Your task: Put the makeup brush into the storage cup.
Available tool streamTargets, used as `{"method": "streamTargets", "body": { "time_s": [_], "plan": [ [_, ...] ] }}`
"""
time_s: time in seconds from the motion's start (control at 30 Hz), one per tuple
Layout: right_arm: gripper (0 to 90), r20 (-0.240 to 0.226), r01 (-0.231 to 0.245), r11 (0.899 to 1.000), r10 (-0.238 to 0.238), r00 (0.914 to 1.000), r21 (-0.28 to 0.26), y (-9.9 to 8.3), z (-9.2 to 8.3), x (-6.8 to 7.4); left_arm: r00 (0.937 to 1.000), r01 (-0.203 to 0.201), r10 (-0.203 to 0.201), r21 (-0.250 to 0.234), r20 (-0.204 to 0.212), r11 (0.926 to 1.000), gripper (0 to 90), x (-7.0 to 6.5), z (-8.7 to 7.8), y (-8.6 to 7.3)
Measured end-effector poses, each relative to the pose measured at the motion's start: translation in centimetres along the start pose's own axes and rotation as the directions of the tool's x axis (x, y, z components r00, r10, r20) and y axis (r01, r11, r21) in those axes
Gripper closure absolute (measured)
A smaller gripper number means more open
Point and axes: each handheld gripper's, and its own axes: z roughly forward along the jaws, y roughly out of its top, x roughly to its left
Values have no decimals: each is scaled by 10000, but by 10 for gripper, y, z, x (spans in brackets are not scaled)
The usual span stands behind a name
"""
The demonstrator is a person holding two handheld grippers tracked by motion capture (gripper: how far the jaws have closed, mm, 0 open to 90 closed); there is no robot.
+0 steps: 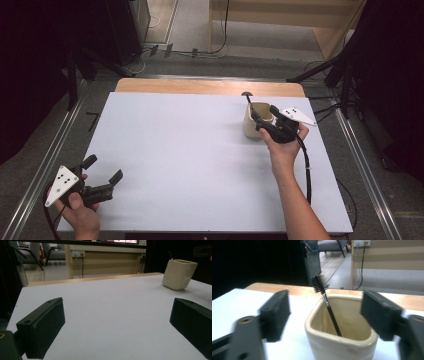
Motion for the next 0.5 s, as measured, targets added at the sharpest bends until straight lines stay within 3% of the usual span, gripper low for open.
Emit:
{"method": "streamTargets", "body": {
  "time_s": [0.13,0.27,0.5],
  "plan": [
    [104,-376,598,9982,-596,9975,55,-4,-7,2,10000,-13,13,4,8,10000,4,0,0,0],
    [0,-639,720,9973,-709,9954,157,-7,-13,2,10000,-39,38,23,20,10000,4,-1,0,0],
    [0,-672,958,9951,-941,9933,231,-17,-23,-1,10000,-30,30,30,21,10000,4,-1,0,0]
  ]
}}
